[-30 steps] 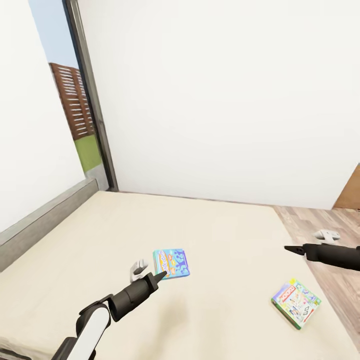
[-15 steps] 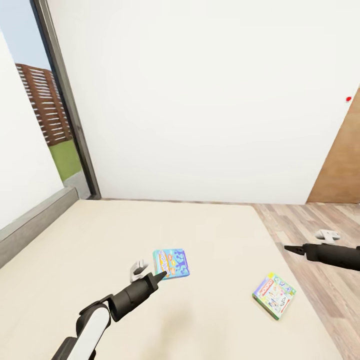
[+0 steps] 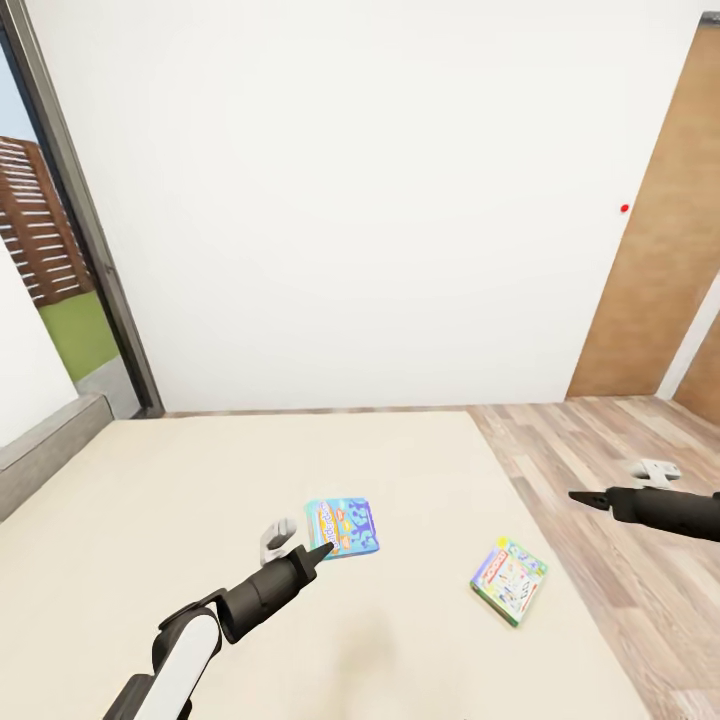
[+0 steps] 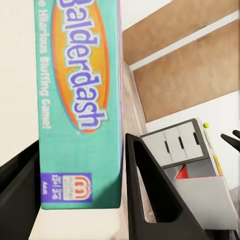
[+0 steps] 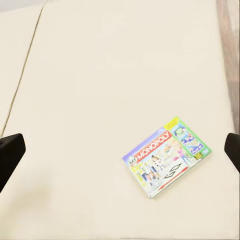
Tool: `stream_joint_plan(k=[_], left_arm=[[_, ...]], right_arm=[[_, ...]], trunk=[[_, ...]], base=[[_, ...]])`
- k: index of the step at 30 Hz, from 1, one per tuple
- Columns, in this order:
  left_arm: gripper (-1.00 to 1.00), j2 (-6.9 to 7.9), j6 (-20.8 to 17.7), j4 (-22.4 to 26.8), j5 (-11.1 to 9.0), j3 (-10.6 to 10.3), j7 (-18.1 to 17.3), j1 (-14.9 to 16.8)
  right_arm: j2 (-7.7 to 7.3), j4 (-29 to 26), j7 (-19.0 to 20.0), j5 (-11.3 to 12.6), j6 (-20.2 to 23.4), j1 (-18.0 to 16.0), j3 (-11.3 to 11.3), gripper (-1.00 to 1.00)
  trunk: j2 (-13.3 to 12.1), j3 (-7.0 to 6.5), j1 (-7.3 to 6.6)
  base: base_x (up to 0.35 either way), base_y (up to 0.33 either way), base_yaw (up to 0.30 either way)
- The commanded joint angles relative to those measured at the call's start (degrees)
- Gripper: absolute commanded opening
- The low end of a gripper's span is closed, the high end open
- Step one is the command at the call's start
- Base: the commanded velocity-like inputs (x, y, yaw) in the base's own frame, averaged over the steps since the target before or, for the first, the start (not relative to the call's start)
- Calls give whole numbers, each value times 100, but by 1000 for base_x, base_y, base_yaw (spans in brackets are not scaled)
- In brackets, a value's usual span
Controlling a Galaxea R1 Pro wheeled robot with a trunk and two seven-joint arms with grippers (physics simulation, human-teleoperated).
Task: Put all the toys in the child's room - the three board games (two on the bed and one on the table), the two jigsaw puzzles on the table, and the tennis ball on the table - inside the toy box on the table in the child's room.
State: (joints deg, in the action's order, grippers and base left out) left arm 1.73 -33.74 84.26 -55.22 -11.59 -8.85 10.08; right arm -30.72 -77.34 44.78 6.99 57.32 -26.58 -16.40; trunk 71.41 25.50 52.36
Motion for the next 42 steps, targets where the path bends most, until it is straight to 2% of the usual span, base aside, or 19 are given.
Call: stream_joint_plan(k=[1,34,38,42], left_arm=[[-100,3,-19,3,-13,-1,-3,3],[-100,10,-49,-14,-30,8,-6,51],[-100,-11,-259,-36,-159,72,6,313],[-100,-28,-459,-262,-280,107,57,774]], right_arm=[[-1,0,-13,39,43,-5,-3,100],[-13,0,-13,39,43,-9,-3,100],[-20,0,-13,32,43,-7,-3,100],[-17,3,-18,28,46,-15,-7,100]], trunk=[[-38,-18,-23],[-1362,-788,-747],[-1522,-881,-835],[-1682,-974,-923]], base=[[0,0,-234],[0,0,-234],[0,0,-234],[0,0,-234]])
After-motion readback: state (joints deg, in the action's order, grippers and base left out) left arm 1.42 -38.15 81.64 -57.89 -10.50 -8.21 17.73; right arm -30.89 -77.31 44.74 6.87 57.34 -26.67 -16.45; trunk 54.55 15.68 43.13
